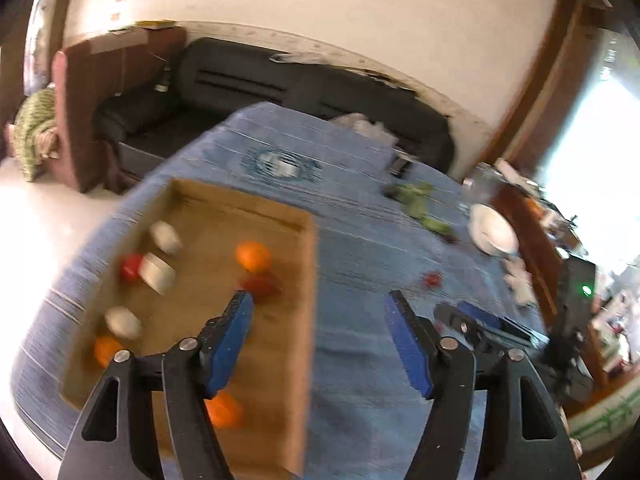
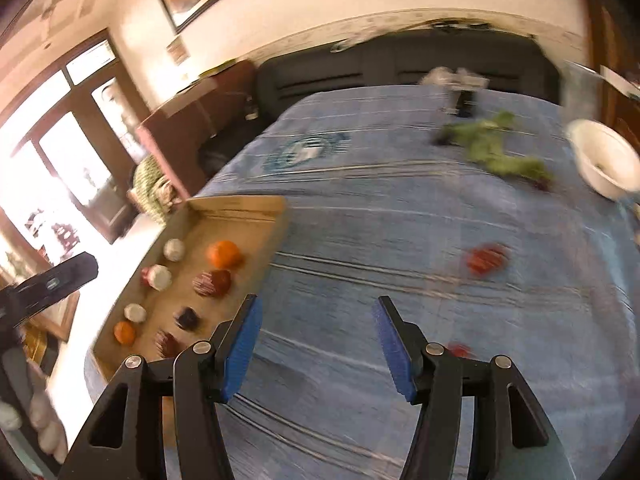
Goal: Organize fruits
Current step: 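Grasp a red date with the left tool while the right tool grasps a large red date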
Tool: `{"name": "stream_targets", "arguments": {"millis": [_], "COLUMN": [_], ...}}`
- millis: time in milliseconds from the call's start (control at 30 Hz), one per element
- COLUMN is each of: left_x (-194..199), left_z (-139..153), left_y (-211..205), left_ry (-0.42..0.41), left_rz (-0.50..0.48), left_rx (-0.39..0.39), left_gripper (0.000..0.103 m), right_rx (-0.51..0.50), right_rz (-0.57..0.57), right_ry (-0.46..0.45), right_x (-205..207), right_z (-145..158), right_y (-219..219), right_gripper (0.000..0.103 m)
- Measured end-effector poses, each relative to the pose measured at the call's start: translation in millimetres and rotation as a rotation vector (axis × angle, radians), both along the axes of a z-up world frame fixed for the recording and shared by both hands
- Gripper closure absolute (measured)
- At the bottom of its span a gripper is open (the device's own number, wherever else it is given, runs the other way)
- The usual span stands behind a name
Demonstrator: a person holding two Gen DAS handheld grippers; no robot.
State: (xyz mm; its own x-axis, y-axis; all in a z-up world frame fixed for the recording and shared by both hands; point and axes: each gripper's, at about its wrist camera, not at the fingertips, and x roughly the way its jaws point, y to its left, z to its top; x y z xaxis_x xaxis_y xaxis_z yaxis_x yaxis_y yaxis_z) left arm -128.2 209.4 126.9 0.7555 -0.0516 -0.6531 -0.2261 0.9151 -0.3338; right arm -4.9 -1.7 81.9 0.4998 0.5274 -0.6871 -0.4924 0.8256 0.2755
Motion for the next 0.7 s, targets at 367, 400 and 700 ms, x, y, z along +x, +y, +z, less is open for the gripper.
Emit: {"name": "stream_targets", "arguments": {"millis": [367,400,700], "left_x": [-10,-9,-8], "left_z": [-40,-42,-52], "left_y": [-69,-70,-82], "left_ry": [0.061,0.064,0.091], "left_rz": [-0.101,-0.099,-0.095], "left_rx": [-0.057,-0.057,-0.025], "left_gripper": [0.034,0.034,0.033], "right_rx": [0.021,0.022,0.031], "right_rz": [-0.244,-0.249,-0.224], "right_ry": [0.034,0.038,0.072], "right_x": [1,1,6], "right_z": [-10,-13,-30], "right_y": [-136,-140,-136], "right_gripper": [0.039,0.039,0.039]}}
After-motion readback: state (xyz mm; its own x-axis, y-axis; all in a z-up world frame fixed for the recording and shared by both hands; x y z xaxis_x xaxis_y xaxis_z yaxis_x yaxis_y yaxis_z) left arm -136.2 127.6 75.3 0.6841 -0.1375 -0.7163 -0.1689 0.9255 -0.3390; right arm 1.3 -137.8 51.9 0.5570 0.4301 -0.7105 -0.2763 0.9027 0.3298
